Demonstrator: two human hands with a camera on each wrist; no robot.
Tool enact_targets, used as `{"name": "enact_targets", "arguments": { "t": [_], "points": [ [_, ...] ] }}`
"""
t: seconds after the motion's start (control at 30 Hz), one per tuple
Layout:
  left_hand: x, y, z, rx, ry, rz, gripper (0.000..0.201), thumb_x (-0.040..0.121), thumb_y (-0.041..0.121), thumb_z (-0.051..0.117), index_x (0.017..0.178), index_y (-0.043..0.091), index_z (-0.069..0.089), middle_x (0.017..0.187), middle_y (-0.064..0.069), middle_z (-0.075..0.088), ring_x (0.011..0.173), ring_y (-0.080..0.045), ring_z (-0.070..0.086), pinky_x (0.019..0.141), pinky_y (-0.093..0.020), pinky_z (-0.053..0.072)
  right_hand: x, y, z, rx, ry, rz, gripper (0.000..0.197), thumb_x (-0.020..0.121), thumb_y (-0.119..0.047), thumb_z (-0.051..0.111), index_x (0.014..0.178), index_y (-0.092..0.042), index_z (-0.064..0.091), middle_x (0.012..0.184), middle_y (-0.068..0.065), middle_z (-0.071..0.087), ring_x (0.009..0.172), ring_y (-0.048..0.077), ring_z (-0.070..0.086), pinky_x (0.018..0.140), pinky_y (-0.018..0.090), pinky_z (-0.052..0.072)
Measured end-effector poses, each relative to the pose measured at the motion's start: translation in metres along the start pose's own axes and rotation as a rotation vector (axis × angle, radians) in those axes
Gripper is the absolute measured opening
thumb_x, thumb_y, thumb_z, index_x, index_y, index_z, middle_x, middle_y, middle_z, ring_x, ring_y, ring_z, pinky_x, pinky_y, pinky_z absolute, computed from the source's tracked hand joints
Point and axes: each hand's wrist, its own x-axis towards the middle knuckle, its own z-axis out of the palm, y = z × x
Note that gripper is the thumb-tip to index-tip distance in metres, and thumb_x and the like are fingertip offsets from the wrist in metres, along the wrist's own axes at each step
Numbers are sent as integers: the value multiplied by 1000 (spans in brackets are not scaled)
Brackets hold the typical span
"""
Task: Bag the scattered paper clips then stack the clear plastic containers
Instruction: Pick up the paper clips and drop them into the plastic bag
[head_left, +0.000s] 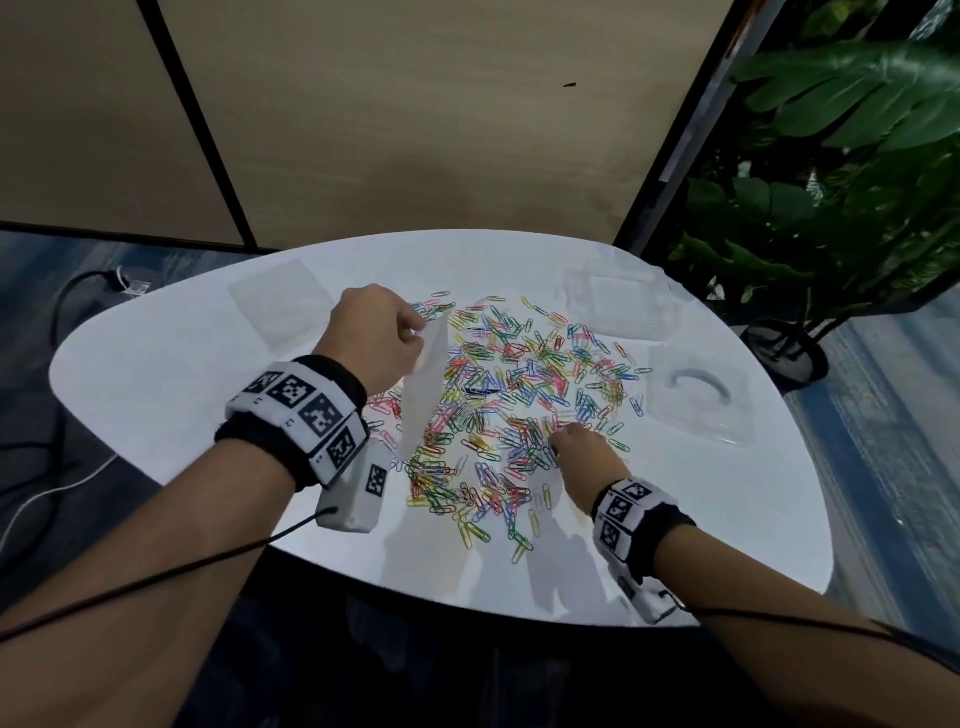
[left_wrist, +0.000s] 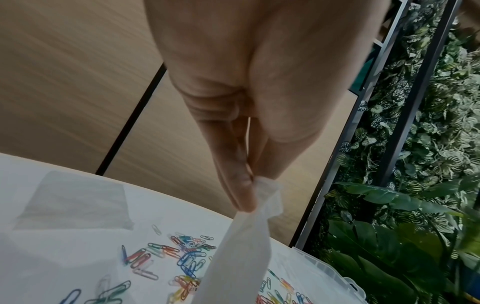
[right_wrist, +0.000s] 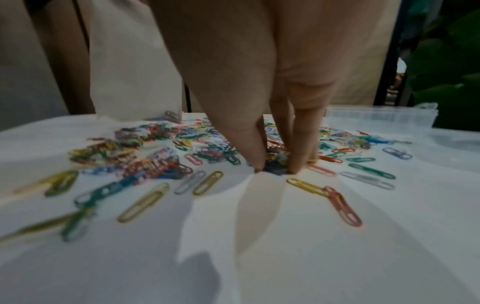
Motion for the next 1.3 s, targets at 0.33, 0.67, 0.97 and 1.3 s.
{"name": "enact_targets", "arguments": {
  "t": [0.33, 0.67, 0.97, 1.3],
  "points": [
    [2, 4, -3, -18, -17, -48, 20, 91, 14, 70, 109, 9, 78, 101, -8, 76, 85, -20, 63, 82, -25, 51, 13, 33, -34, 582, 176, 257, 12, 83, -19, 73, 74, -12, 79, 71, 2, 75, 67, 12, 68, 77, 30, 59],
    [-1, 17, 9, -41, -131, -61, 13, 91, 13, 67, 86, 12, 79, 87, -1, 73, 41, -13, 67, 39, -17, 48, -9, -29, -136, 1910, 22, 100, 23, 86, -3, 69, 106, 8, 67, 105, 17, 73, 96, 23, 72, 80, 23, 58],
    [-5, 28, 22, -168, -120, 28, 11, 90, 6, 68, 90, 8, 79, 80, -7, 77, 48, -13, 71, 47, -18, 55, -4, -77, -132, 1787, 91, 73, 2, 85, 4, 68, 86, 3, 69, 88, 23, 68, 81, 30, 64, 90, 42, 55],
    [-1, 27, 18, -254, -62, 45, 10, 91, 6, 68, 90, 8, 78, 72, 1, 71, 52, -17, 72, 47, -16, 55, 3, -76, -133, 841, 411, -96, 10, 81, -14, 71, 90, -16, 74, 75, 3, 74, 63, 11, 68, 63, 23, 55]
  ]
}}
